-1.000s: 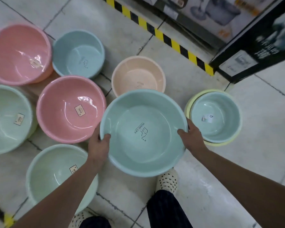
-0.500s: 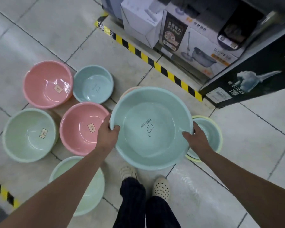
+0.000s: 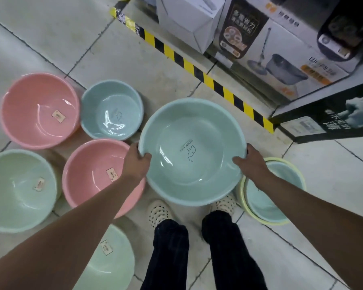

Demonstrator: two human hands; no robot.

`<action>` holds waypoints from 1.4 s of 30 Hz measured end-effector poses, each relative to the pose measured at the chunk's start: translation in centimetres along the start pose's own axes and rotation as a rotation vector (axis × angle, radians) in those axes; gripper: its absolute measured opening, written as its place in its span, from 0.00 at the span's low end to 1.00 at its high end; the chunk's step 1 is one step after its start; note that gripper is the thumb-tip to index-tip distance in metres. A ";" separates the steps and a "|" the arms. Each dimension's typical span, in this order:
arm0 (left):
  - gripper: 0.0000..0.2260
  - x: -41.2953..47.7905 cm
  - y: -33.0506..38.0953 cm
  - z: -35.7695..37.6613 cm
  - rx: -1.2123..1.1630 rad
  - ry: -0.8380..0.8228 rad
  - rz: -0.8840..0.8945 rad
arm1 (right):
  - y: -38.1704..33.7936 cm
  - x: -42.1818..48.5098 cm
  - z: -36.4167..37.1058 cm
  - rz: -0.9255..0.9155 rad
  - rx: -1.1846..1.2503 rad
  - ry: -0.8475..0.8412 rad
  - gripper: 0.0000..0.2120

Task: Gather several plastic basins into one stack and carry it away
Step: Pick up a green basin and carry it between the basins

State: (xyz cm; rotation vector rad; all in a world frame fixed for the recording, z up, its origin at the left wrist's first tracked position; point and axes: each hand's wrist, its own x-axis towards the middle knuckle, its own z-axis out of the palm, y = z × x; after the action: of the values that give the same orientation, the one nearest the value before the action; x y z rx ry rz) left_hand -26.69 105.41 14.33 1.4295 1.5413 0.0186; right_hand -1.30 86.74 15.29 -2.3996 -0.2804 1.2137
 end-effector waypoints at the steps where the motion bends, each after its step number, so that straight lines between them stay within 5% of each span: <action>1: 0.15 1.4 -0.9 0.6 -0.023 -0.007 -0.039 | 0.2 1.4 0.7 -0.008 -0.016 -0.001 0.22; 19: 0.16 15.8 -11.1 11.4 -0.082 0.091 -0.194 | 5.9 17.2 10.2 0.018 -0.142 0.009 0.21; 28: 0.16 17.5 -13.8 13.2 -0.042 0.093 -0.070 | 7.5 20.4 12.5 0.043 -0.120 0.028 0.22; 42: 0.14 19.3 -12.3 12.7 0.069 0.105 -0.133 | 6.9 20.3 12.1 0.005 -0.022 0.031 0.25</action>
State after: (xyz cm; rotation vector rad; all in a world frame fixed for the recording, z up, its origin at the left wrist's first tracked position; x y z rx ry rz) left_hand -24.01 108.99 -11.47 1.3955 1.7362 -0.0406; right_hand 0.99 91.54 -8.79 -2.4365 -0.2803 1.1807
